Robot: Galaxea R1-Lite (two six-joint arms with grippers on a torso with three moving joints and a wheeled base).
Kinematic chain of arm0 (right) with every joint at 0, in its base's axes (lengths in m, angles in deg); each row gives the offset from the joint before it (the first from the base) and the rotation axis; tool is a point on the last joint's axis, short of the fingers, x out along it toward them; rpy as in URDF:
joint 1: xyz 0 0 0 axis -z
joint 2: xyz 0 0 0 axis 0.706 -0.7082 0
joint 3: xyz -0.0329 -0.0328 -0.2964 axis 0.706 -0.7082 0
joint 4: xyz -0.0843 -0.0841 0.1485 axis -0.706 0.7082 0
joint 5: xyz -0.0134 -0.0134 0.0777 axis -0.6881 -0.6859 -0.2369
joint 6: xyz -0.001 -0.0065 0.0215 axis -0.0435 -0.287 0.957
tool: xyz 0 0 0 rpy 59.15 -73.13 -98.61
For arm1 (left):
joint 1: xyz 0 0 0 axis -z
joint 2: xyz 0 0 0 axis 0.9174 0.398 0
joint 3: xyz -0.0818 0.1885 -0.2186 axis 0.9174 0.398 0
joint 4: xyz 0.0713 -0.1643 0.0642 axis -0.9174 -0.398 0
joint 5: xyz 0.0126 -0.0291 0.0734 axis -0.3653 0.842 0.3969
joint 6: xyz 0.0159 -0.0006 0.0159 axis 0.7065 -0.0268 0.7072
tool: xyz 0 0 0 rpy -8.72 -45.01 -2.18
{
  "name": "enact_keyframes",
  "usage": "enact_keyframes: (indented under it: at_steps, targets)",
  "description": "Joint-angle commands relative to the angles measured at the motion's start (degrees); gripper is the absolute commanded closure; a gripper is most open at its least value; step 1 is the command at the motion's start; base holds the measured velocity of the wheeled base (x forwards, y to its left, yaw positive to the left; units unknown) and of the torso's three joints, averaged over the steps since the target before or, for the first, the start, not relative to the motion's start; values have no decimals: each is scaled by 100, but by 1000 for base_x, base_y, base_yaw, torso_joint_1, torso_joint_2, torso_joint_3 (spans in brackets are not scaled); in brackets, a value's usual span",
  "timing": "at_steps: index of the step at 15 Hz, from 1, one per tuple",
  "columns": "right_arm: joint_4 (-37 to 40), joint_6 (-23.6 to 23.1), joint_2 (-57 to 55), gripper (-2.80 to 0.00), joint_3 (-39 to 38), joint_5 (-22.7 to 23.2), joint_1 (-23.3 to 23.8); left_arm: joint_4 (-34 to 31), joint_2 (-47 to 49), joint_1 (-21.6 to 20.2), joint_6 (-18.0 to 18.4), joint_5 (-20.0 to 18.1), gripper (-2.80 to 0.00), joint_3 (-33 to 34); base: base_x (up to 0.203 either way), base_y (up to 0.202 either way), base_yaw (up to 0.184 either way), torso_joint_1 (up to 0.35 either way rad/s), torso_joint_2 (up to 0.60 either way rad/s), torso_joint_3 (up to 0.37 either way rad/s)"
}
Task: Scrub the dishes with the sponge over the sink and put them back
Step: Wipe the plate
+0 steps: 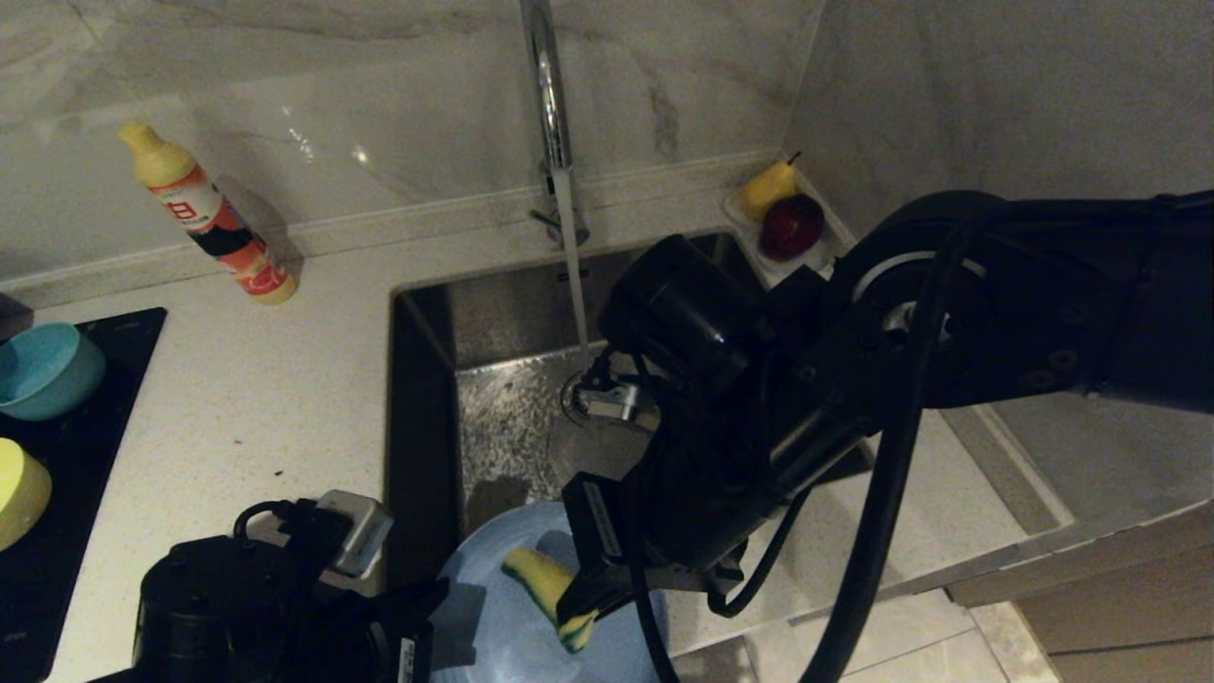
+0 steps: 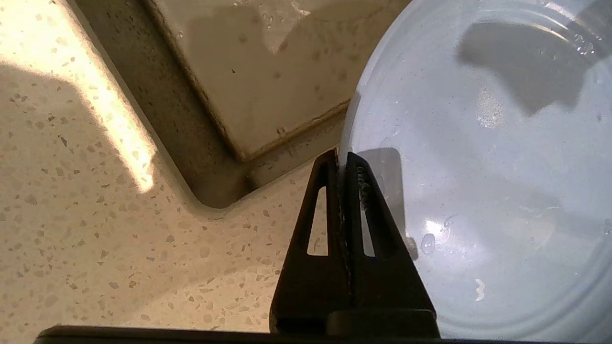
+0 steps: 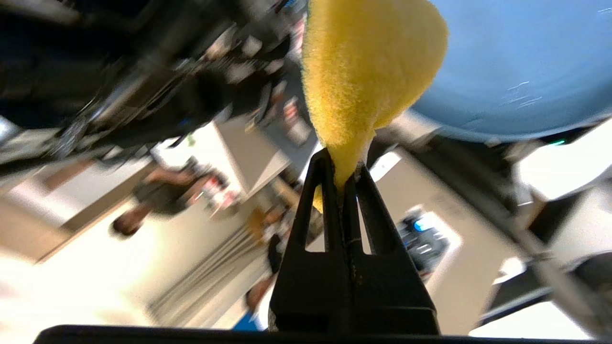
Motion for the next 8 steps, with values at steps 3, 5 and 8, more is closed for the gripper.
enact_keyframes:
  at_steps: [3,5,8]
  targets:
    - [-6,62,-496,0,10,248,-10,28,15,0,0,-2,0,-1,0,0,0,0,0,0]
    - [-69,53,-743,0,35,345,5,28,23,0,-9,-2,0,8,0,0,0,0,0,0]
    - [-185,58,-846,0,41,550,64,28,6,0,0,-2,0,8,0,0,0,0,0,0]
